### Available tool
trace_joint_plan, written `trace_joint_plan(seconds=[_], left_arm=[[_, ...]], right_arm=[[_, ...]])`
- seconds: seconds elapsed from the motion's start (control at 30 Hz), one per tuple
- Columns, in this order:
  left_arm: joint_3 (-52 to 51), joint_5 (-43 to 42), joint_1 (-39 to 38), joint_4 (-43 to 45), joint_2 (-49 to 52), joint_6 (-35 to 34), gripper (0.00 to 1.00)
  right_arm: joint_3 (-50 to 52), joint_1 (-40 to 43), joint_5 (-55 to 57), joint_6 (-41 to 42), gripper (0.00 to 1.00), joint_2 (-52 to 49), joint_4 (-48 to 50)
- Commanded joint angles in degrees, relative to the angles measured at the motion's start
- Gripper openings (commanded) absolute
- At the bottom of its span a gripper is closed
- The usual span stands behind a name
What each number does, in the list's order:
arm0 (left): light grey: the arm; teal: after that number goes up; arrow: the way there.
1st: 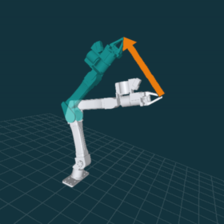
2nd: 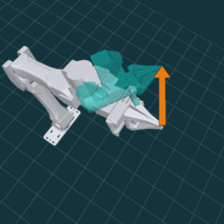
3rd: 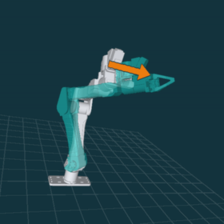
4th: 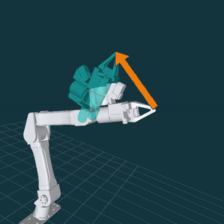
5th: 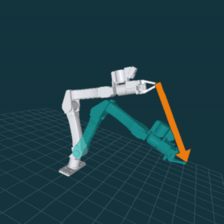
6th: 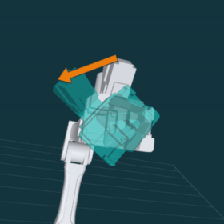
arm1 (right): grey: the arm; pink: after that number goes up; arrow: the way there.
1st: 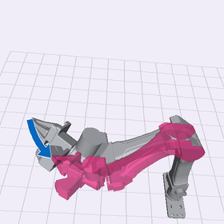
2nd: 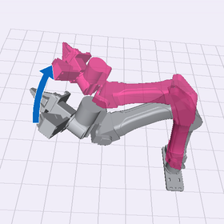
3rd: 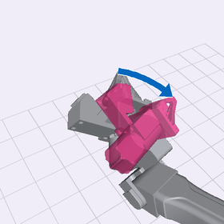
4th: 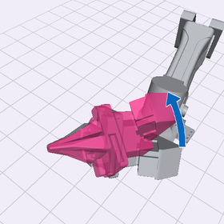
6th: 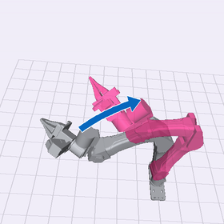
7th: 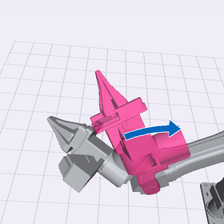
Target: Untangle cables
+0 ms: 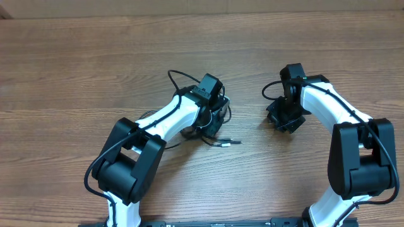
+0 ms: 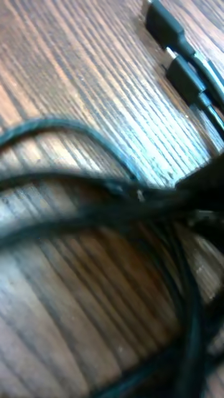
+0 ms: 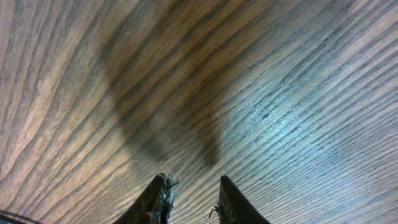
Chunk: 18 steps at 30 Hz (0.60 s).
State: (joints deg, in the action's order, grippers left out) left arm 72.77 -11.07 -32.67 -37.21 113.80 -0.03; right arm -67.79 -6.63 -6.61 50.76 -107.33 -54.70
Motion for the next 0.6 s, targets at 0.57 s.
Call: trace_joint_plan(seconds=[0.57], left_arm=[[17.1,-9.9,6.3,-15.8,-4.3,1.8,0.04]], right_arm=[[-0.8,0.0,-27.5,-26.0,0.42,-0.1,7.3]])
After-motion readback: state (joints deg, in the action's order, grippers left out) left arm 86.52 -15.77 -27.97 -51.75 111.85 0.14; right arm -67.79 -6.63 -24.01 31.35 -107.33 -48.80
